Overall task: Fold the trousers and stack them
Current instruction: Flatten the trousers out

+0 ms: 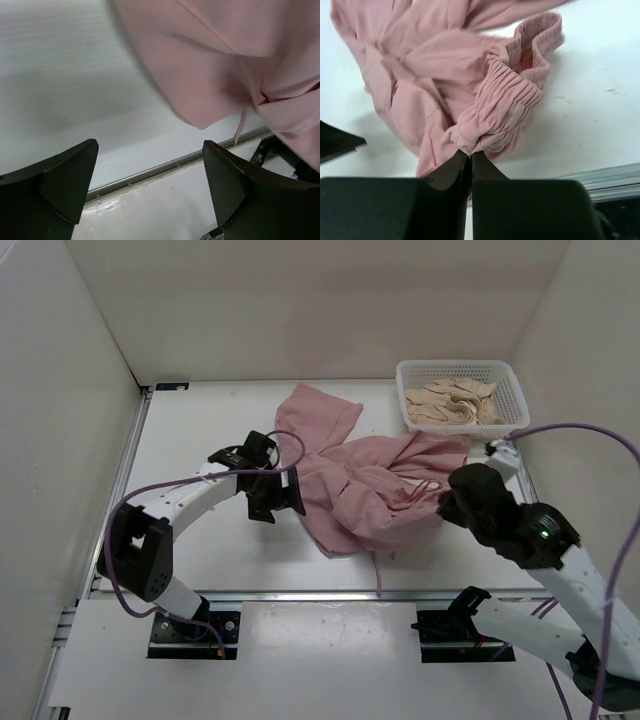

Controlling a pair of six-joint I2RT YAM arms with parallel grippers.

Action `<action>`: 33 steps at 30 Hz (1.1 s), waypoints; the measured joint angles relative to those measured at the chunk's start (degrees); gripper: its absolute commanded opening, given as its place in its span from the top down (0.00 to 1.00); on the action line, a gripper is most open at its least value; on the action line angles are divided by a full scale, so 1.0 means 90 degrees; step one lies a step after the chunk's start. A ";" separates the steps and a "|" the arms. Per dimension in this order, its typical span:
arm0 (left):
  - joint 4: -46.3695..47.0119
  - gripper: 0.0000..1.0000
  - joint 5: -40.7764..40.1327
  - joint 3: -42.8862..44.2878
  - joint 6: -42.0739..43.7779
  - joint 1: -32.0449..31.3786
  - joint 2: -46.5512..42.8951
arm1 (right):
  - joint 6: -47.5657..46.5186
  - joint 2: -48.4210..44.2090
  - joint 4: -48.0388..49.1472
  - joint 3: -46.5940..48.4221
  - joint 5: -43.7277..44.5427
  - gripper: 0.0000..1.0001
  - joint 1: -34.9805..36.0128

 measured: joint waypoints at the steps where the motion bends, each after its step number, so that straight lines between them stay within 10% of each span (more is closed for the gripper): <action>1: 0.0015 0.03 -0.0022 0.0039 -0.0051 -0.0170 0.0104 | 0.0022 -0.0194 -0.0146 0.0049 0.0180 1.00 -0.0022; 11: 0.0770 0.07 -0.0104 0.0233 -0.0882 -0.1484 0.1596 | 0.0427 -0.0546 -0.1205 -0.0046 0.1022 1.00 -0.0068; 17: 0.0906 0.89 -0.0345 0.0784 -0.1132 -0.1479 0.2266 | 0.0498 -0.0525 -0.1290 -0.0112 0.1037 1.00 -0.0068; 26: 0.0658 0.89 -0.0461 0.1532 -0.0668 -0.0321 0.2191 | 0.0148 -0.0376 -0.1030 -0.0104 0.1127 1.00 -0.0070; 33: -0.0928 0.89 -0.0857 0.5474 0.0282 0.0758 0.2339 | -0.1603 0.2319 0.0274 0.1863 0.0981 1.00 -0.1032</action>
